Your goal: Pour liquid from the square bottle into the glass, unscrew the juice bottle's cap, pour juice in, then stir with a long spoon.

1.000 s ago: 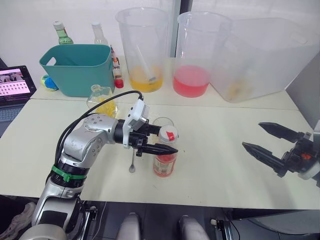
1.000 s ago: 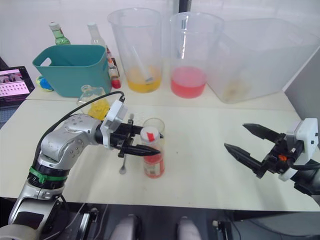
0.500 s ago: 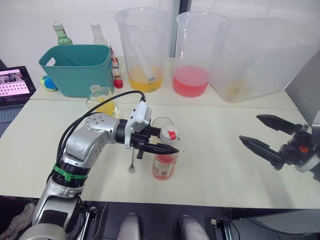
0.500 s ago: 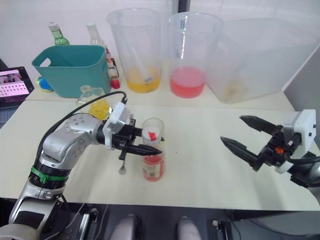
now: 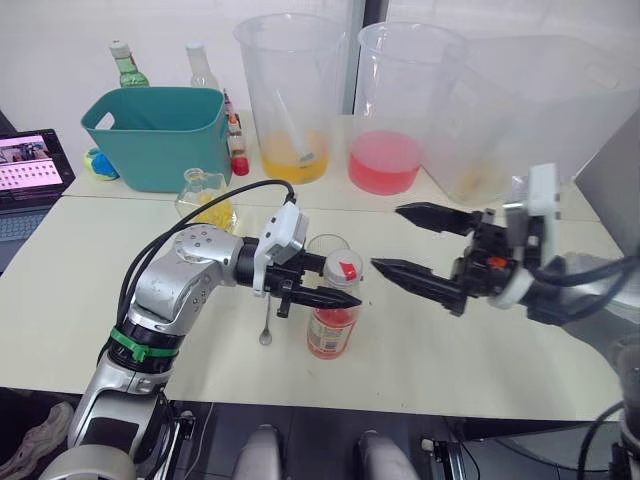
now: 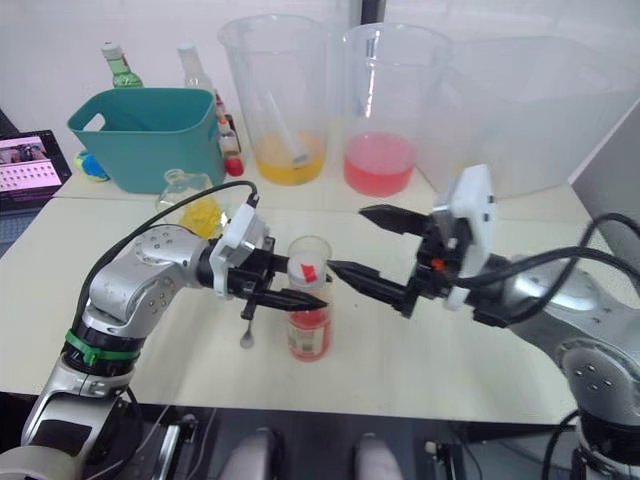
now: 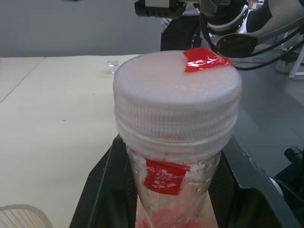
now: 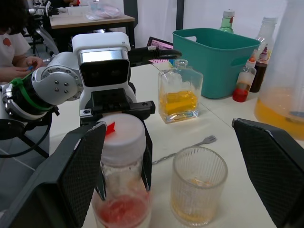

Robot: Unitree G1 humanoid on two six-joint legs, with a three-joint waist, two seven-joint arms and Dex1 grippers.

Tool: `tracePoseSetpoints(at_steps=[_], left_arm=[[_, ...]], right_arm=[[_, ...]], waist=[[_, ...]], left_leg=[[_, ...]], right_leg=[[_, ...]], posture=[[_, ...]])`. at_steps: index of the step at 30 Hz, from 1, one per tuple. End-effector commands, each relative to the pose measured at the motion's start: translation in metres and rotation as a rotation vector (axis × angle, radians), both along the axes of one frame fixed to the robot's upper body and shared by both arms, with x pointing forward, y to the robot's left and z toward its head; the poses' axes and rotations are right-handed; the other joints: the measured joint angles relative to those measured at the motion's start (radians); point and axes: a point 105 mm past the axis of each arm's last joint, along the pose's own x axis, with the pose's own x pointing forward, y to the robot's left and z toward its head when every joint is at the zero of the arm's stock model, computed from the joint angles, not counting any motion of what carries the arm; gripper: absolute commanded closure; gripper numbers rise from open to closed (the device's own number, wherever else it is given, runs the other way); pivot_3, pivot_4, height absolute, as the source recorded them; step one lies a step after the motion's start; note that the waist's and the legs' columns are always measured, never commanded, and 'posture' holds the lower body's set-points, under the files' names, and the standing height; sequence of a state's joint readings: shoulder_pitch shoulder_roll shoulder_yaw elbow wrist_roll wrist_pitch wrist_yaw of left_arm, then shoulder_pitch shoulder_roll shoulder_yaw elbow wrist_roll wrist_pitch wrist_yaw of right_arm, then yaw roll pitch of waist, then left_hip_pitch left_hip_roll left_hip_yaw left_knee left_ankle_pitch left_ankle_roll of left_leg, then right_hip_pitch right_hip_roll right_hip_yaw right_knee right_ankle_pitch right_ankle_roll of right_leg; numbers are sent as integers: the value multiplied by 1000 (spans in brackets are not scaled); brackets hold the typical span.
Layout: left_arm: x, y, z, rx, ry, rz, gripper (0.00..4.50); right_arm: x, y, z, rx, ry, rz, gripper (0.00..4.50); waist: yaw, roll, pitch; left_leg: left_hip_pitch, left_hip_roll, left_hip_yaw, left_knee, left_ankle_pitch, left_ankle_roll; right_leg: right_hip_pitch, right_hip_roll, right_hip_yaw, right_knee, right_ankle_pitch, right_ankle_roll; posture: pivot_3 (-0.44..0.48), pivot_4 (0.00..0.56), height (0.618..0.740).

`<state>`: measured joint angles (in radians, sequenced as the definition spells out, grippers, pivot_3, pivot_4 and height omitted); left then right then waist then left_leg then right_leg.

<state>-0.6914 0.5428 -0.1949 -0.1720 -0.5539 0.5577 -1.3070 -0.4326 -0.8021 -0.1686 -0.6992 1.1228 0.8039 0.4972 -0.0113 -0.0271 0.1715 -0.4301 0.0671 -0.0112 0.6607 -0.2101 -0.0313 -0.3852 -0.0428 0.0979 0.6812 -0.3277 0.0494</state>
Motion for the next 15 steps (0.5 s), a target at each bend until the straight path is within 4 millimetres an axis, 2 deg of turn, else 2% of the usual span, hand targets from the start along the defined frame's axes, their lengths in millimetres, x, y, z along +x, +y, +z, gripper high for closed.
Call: tracePoseSetpoints(at_steps=[1,6,10,15], left_arm=[[-4,-8,6,-3,-34,-20,3099],[-5,-14,6,-12,-32,-11,3099],[-6,-11,3,-1,-32,-3,3099],[-5,-9,0,8,-34,4,3099]], right_arm=[[-7,15,2,11,-12,44,0],[-3,20,-7,-4,10,34,0],[-5,25,-9,-2,16,46,0],[-5,28,-11,2,26,55,1522]], waist=[[0,0,0],[6,0,0],[5,0,0],[4,0,0]], left_leg=[[0,0,0,0,0,0],[-1,-1,-1,0,0,0],[0,-1,-1,0,0,0],[0,-1,-1,0,0,0]], right_leg=[[0,0,0,0,0,0],[0,-1,-1,0,0,0],[0,0,-1,0,0,0],[0,0,-1,0,0,0]], posture=[[0,150,726],[0,150,726],[0,150,726],[0,150,726]])
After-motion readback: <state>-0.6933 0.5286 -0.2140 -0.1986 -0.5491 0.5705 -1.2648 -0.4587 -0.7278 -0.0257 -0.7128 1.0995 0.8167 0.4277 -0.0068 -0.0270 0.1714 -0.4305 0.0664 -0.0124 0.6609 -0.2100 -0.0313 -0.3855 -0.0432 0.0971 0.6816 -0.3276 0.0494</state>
